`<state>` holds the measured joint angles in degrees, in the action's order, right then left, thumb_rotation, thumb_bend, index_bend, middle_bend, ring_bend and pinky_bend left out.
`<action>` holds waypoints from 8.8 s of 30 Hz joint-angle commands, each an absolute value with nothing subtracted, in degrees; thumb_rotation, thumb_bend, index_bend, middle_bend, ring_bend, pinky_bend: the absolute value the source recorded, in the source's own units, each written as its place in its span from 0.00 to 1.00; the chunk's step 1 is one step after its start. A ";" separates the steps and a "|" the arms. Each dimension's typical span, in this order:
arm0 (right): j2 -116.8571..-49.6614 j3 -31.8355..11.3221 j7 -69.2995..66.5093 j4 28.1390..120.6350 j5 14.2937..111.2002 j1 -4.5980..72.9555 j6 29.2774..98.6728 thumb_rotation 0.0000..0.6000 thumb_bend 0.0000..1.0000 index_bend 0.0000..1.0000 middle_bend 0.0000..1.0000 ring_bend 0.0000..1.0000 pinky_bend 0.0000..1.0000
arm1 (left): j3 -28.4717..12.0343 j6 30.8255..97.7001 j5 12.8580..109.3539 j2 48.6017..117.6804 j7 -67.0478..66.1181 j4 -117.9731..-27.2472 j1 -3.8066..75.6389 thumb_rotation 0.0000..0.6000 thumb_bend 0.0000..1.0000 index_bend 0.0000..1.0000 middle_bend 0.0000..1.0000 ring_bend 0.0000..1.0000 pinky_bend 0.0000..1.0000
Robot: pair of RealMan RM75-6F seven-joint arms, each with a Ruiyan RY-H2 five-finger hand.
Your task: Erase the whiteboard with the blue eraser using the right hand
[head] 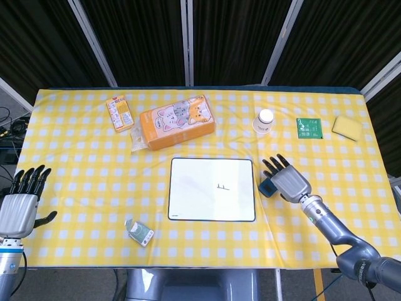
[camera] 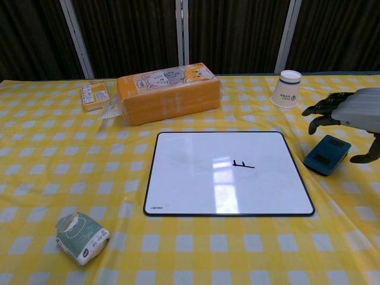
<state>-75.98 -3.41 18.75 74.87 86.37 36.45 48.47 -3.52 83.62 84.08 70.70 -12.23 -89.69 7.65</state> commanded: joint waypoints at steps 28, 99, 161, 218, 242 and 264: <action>-80.97 -2.14 23.47 70.27 81.26 38.57 46.11 1.00 0.16 0.36 0.08 0.00 0.02 | -3.59 82.37 82.78 70.89 -12.10 -89.00 8.25 1.00 0.11 0.00 0.00 0.00 0.00; -90.00 -9.05 39.55 92.72 51.53 53.59 46.28 1.00 0.53 0.86 0.73 0.75 0.77 | -3.92 80.06 80.66 70.62 -7.09 -86.86 9.03 1.00 0.11 0.00 0.00 0.00 0.00; -94.94 -5.80 32.09 85.38 49.17 57.70 45.52 1.00 0.53 0.86 0.73 0.75 0.77 | -3.62 79.64 80.42 70.68 -7.16 -86.82 9.25 1.00 0.11 0.00 0.00 0.00 0.00; -94.55 -5.52 28.11 87.01 52.25 56.41 45.23 1.00 0.54 0.86 0.74 0.75 0.77 | -3.51 79.88 80.99 70.58 -6.97 -87.12 9.35 1.00 0.11 0.00 0.00 0.00 0.00; -97.27 -6.73 23.34 72.68 56.09 52.60 48.21 1.00 0.54 0.86 0.74 0.75 0.77 | -3.64 79.64 80.64 70.74 -6.98 -86.82 9.48 1.00 0.11 0.00 0.00 0.00 0.00; -92.37 -7.24 28.63 73.52 53.31 49.88 50.32 1.00 0.54 0.86 0.74 0.75 0.77 | -3.57 80.51 81.38 70.34 -6.90 -87.60 9.26 1.00 0.11 0.00 0.00 0.00 0.00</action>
<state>-92.58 -7.10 28.44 73.35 53.40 49.99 50.17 -3.57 80.51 81.38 70.34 -6.91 -87.60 9.26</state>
